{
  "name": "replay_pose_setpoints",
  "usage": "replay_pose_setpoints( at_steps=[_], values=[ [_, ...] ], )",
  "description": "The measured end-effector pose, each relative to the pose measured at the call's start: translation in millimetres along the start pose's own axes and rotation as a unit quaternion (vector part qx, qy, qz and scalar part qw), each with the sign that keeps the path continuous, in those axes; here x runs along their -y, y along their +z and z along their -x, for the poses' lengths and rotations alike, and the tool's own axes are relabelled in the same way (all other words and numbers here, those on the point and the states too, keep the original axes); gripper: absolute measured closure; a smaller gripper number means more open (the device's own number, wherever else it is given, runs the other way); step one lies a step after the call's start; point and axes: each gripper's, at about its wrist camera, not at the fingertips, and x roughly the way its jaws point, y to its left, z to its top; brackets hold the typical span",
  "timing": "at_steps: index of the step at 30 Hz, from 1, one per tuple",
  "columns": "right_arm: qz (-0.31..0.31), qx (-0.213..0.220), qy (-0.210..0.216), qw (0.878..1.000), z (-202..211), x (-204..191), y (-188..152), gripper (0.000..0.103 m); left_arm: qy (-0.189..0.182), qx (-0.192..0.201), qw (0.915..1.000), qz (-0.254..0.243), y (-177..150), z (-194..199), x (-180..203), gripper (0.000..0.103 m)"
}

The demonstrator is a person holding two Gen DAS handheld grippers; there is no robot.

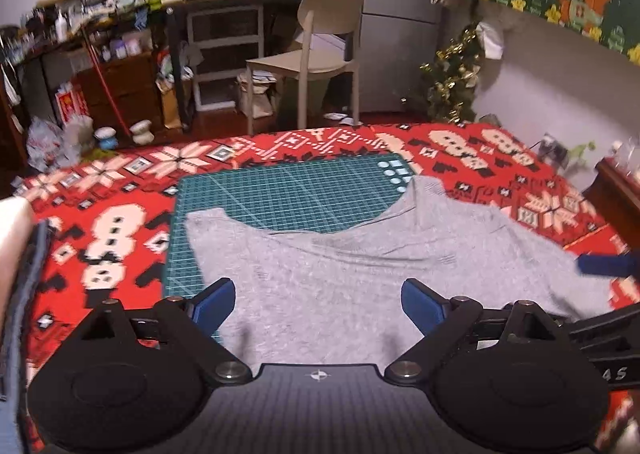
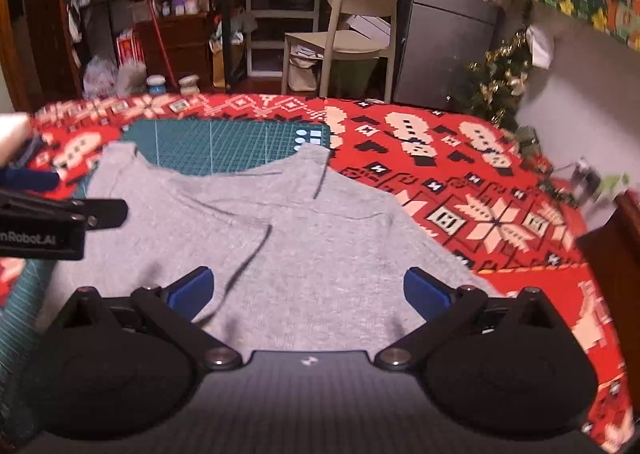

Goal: Fold clothes
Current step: 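Move both open tools over the shirt's collar, then pinch the shirt's collar edge with the right tool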

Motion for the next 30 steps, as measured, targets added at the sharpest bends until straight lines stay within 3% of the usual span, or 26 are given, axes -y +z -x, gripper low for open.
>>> replay_pose_setpoints(
  at_steps=[3, 4, 6, 8, 10, 17, 24, 30],
  values=[
    [-0.017, 0.006, 0.023, 1.000, -2.1, 2.7, 1.2, 0.010, -0.012, 0.006, 0.9999, 0.008, 2.0, -2.6, -0.6, 0.035],
    [-0.019, 0.009, 0.031, 0.999, -3.0, 2.6, 2.7, 0.019, -0.015, 0.007, 0.9998, 0.009, 2.6, -3.6, -0.9, 0.041],
    [-0.019, 0.013, 0.046, 0.999, -6.0, 1.0, 6.7, 0.041, -0.026, 0.005, 0.9996, 0.013, 5.2, -6.3, -2.8, 0.053],
    [-0.017, 0.012, 0.060, 0.998, -12.6, -3.0, 11.6, 0.075, -0.038, 0.000, 0.9990, 0.024, 7.5, -10.2, -6.9, 0.062],
    [-0.008, 0.012, 0.076, 0.997, -19.3, -10.4, 16.8, 0.094, -0.041, -0.003, 0.9987, 0.029, 9.2, -13.8, -10.0, 0.071],
    [0.008, 0.005, 0.162, 0.987, -54.8, -40.5, 35.6, 0.095, -0.050, -0.024, 0.9975, 0.044, 7.3, -27.7, -26.4, 0.077],
    [-0.003, -0.024, 0.165, 0.986, -101.4, -43.8, 42.0, 0.099, -0.051, -0.046, 0.9964, 0.049, -0.8, -41.6, -39.7, 0.077],
    [-0.012, -0.022, 0.166, 0.986, -108.6, -31.0, 43.4, 0.103, -0.056, -0.049, 0.9960, 0.050, -7.0, -44.4, -48.2, 0.084]
  ],
)
